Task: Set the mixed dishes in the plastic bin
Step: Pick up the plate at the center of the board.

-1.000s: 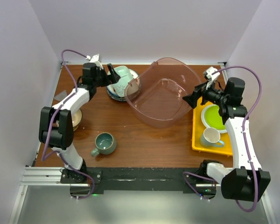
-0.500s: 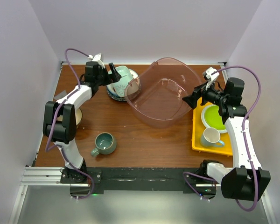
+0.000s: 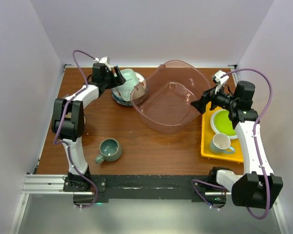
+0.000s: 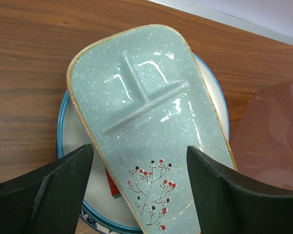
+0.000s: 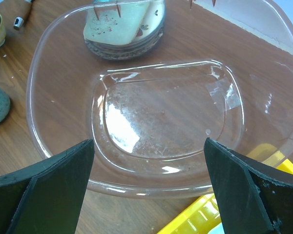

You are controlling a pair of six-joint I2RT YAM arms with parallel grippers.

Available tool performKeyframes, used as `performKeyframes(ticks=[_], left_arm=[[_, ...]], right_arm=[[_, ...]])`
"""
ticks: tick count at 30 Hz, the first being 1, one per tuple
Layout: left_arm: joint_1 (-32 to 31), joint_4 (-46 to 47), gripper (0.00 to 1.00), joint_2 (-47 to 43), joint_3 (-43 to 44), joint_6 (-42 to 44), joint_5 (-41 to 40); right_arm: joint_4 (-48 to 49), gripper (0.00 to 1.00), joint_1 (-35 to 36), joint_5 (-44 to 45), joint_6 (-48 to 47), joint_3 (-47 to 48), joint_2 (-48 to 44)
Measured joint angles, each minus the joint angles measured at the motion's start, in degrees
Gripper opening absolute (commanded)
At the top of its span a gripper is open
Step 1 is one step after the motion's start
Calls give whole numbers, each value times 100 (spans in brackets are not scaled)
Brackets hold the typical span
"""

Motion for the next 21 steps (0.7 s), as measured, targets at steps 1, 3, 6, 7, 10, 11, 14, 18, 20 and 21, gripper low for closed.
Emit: performKeyframes(ticks=[1, 3, 6, 7, 10, 11, 14, 18, 20, 21], left_arm=[[0, -28, 74, 57, 44, -4, -4], [0, -59, 71, 111, 61, -26, -15], [0, -138, 66, 122, 61, -44, -74], [0, -151, 62, 122, 61, -46, -109], [0, -192, 56, 122, 57, -76, -210], [0, -192, 54, 122, 46, -87, -229], [0, -236, 50, 125, 13, -111, -302], [0, -240, 44, 149, -2, -192, -319], [0, -240, 42, 184, -2, -236, -323], [0, -240, 41, 210, -2, -243, -323]], right_arm=[[-4, 98, 0, 0, 0, 0, 0], [-7, 98, 0, 0, -15, 0, 0], [-20, 98, 0, 0, -37, 0, 0], [-22, 98, 0, 0, -39, 0, 0], [-28, 98, 0, 0, -46, 0, 0], [-28, 98, 0, -2, -48, 0, 0], [-28, 98, 0, -22, -57, 0, 0], [-31, 98, 0, -39, -61, 0, 0], [-31, 98, 0, -39, -74, 0, 0], [-31, 98, 0, -42, -76, 0, 0]])
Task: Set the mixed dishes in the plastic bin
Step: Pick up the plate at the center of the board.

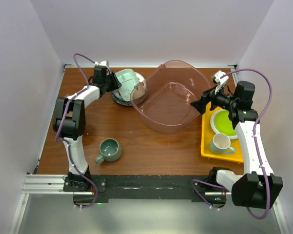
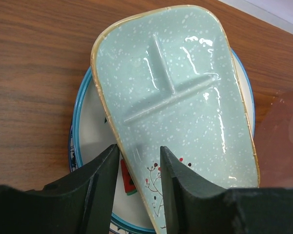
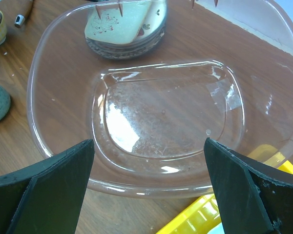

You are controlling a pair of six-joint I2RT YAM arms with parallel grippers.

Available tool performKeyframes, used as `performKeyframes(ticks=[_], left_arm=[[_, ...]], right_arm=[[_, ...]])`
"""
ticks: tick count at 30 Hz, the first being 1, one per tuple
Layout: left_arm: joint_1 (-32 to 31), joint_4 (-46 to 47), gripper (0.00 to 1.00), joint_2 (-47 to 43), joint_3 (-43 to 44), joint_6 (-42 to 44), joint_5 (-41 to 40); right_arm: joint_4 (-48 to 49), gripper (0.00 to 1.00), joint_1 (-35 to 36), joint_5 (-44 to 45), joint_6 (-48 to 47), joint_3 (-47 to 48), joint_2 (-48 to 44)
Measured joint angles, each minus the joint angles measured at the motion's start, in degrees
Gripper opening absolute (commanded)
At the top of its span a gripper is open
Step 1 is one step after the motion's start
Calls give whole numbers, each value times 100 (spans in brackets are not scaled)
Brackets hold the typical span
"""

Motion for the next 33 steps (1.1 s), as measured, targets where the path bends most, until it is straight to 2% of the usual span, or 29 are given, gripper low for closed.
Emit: performKeyframes(ticks=[5, 8, 9, 15, 23, 33], left_arm=[[-2, 4, 36, 144, 0, -20, 2], [-2, 4, 25, 201, -9, -105, 4], [-4, 17, 18, 203, -11, -131, 22], [35, 319, 0, 201, -13, -435, 59], [79, 328, 0, -7, -120, -551, 13], [341, 52, 0, -955, -546, -481, 70]], right_arm=[[-2, 98, 0, -57, -7, 0, 0], [-2, 98, 0, -68, -11, 0, 0], [-2, 98, 0, -76, -15, 0, 0], [-20, 98, 0, -79, -26, 0, 0], [-46, 98, 0, -81, -52, 0, 0], [-76, 98, 0, -83, -66, 0, 0]])
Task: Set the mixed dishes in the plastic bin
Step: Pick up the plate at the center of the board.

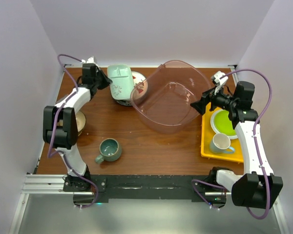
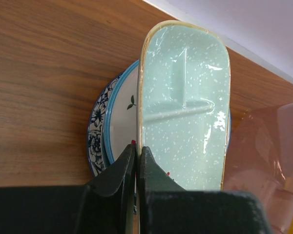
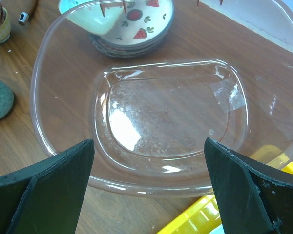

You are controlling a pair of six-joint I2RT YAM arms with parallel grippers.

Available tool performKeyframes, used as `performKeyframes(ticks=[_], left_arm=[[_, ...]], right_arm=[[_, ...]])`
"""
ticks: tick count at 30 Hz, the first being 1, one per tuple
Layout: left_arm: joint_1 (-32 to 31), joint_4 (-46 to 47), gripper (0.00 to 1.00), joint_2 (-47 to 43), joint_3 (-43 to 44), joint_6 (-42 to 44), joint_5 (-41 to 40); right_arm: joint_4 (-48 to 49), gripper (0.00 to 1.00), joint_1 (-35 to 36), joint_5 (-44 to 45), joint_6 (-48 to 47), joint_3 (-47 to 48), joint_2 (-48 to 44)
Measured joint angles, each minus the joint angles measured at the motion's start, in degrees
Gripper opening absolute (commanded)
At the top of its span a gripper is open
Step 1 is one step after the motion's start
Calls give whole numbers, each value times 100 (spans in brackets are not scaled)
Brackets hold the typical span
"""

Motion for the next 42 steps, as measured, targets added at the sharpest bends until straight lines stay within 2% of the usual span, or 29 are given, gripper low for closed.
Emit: performKeyframes(ticks=[19, 34, 42], left_arm=[[216, -101, 0, -1921, -584, 389, 15], [177, -131, 0, -2470, -649, 339, 579], [-219, -136, 0, -2511, -649, 341, 575]], right_arm=[[-7, 98, -4, -48, 0, 0, -7], [-7, 98, -4, -142, 0, 0, -20], [-7, 98, -9, -142, 0, 0, -20]])
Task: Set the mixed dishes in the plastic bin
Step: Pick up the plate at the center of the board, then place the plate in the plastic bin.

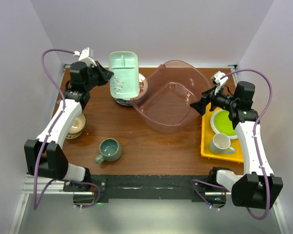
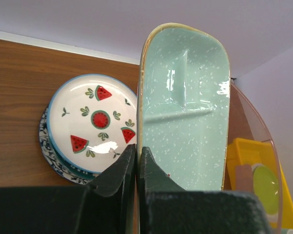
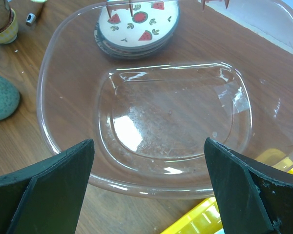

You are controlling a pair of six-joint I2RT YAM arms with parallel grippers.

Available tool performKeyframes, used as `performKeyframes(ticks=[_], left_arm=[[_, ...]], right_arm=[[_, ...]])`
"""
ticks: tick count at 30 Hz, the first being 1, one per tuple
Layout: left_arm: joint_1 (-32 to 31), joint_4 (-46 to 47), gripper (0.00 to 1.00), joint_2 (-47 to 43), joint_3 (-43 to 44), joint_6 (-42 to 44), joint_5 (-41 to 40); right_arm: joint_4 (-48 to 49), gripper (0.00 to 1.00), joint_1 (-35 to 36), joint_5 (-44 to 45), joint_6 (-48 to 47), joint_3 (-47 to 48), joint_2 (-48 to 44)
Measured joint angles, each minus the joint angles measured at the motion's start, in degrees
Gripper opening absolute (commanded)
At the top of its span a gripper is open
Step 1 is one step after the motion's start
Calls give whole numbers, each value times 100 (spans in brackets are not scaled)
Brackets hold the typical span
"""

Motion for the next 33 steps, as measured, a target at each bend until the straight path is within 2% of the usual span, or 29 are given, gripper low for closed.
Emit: performKeyframes(ticks=[10, 33], left_arm=[[-645, -7, 0, 0, 0, 4, -15], [-1281, 7, 0, 407, 46, 11, -35]], right_arm=[[0, 98, -9, 4, 0, 0, 0], [0, 98, -39, 22, 0, 0, 0]])
